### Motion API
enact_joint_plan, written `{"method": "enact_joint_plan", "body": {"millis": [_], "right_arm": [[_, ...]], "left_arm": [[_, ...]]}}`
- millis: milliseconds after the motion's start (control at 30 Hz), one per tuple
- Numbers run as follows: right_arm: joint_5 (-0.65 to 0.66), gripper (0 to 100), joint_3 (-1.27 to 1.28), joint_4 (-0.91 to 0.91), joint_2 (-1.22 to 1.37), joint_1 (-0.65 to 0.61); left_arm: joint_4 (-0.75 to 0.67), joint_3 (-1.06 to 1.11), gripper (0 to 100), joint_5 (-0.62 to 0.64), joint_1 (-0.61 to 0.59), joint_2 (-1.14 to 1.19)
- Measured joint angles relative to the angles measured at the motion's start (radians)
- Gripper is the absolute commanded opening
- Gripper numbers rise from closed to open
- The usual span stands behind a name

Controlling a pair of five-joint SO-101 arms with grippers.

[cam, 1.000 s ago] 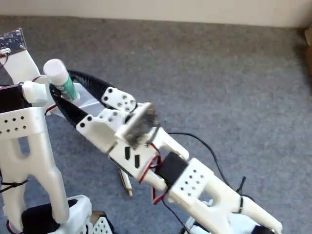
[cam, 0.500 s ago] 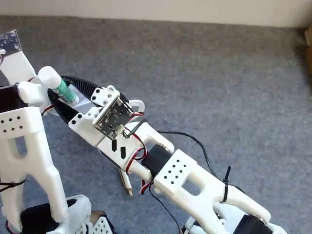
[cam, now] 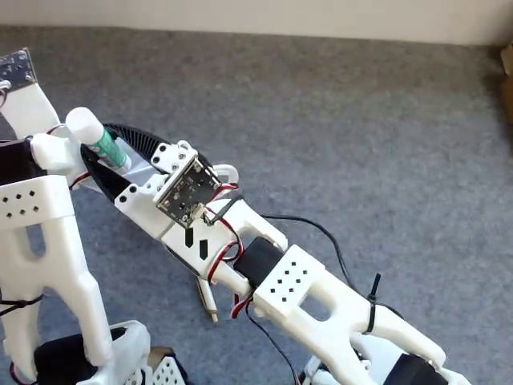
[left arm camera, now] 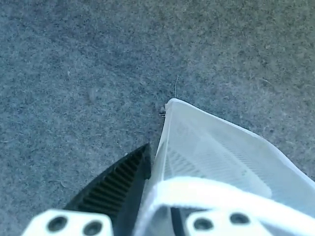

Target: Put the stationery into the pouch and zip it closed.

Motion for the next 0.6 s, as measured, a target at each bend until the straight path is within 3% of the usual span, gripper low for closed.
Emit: {"method": "enact_joint_plan", "body": {"millis": [600], "right_arm": [[0.003,1.1,-0.002,-0.018,0.143,0.04]], "left_arm": [[0.0,0.002,5,0.002,-0.035,0.0]]}}
